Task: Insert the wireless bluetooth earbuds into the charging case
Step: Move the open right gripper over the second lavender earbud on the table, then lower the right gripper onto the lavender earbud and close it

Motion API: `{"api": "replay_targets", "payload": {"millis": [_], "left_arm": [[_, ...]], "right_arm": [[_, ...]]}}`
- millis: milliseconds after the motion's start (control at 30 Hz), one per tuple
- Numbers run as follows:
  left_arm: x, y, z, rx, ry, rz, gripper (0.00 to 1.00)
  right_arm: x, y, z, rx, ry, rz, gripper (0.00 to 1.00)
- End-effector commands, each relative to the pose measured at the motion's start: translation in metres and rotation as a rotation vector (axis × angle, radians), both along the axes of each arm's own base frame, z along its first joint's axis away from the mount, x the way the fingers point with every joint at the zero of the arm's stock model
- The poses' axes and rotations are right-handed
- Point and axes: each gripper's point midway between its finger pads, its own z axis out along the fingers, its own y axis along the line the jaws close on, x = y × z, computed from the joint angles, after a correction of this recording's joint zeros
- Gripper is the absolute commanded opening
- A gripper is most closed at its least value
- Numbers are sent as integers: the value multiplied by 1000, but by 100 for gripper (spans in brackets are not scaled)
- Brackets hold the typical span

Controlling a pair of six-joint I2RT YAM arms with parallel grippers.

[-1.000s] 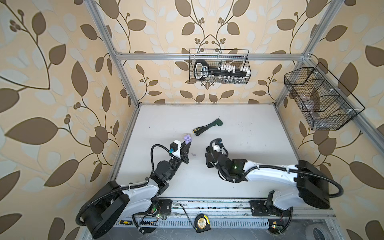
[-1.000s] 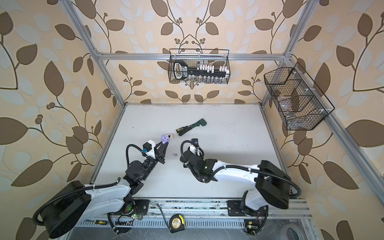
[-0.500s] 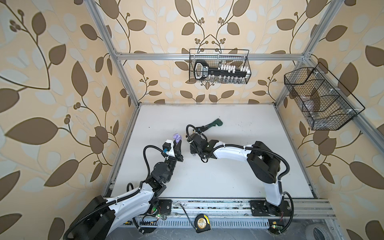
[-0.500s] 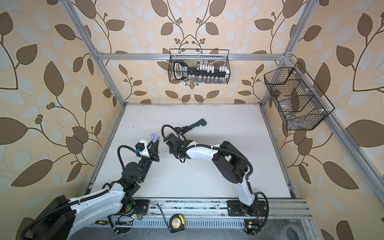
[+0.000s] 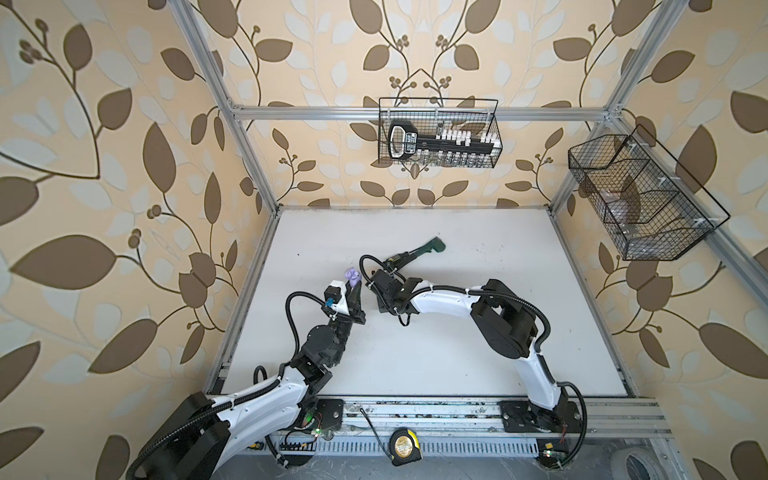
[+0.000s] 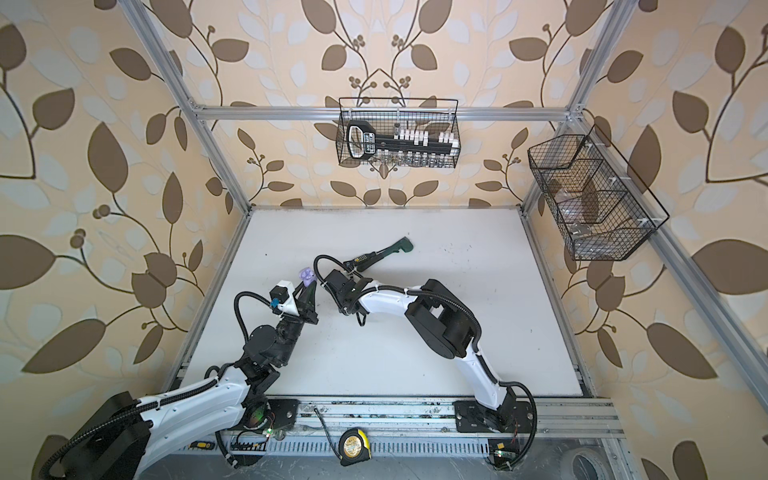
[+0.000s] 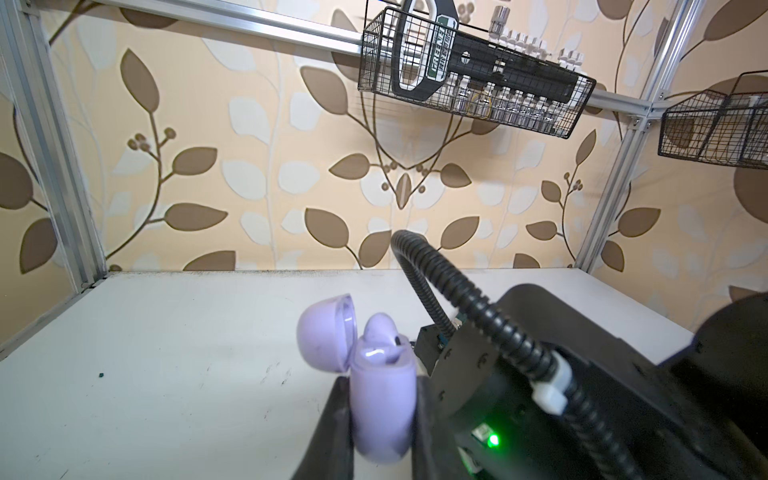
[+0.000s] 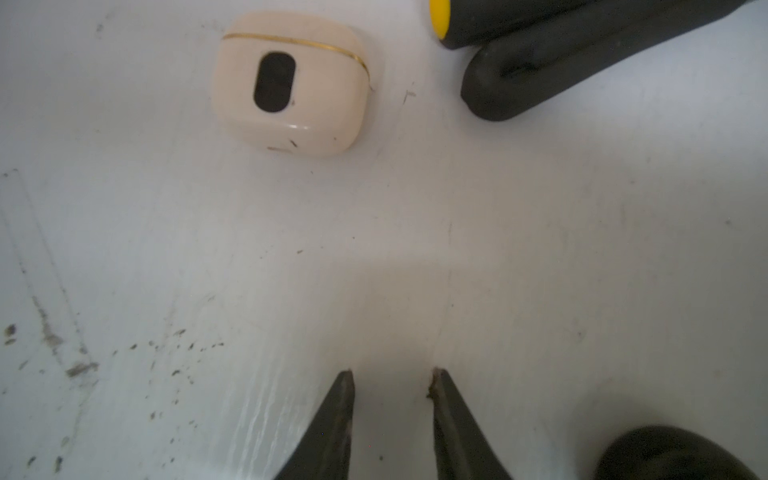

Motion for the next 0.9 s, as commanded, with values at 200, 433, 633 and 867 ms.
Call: {"api": "replay_targets", "payload": {"millis": [200,433,633,867], "left_arm": [[-2,9,13,-32,-49,29,0],[-3,10,14,-36,-52,32,0],[-4,10,16,-41,-56,29,0],[-3,9,15,-41,-54,25,0]], "right_arm": [[-33,-6,-15,-81,50,51,42],[-56,-12,-16,-91,50,65,43],[-68,-28,-16,-86,49,54,42],[-67,-28,-12,-62,36,66,41]]}}
